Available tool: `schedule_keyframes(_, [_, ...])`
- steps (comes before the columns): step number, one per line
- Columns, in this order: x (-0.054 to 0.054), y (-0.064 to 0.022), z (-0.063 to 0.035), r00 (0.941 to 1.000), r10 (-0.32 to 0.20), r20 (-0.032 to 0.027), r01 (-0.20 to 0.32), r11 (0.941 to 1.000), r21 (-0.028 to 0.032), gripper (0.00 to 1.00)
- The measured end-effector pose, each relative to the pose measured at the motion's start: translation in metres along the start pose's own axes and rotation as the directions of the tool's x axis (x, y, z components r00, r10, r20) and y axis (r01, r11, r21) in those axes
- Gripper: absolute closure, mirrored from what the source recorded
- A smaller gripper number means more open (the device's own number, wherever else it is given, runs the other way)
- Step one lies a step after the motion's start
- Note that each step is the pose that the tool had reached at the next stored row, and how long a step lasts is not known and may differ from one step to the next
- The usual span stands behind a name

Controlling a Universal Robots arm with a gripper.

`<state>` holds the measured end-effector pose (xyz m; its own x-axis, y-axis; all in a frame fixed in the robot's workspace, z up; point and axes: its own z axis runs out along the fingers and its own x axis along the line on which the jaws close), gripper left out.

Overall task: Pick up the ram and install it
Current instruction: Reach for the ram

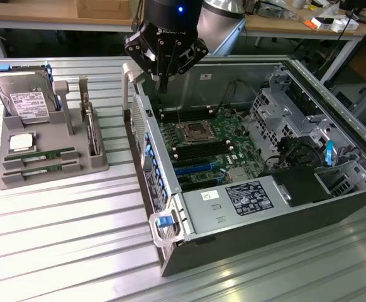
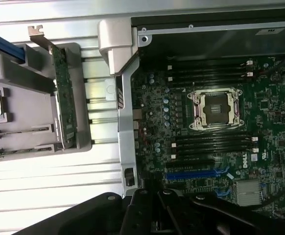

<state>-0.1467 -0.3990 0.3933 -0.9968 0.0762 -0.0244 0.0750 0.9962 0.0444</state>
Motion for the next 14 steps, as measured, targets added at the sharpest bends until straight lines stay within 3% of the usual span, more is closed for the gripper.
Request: schedule_keyframes(14, [0.028, -0.0021, -0.0007, 1.0, 0.0, 0.0001, 0.0, 1.0, 0.0, 0.9])
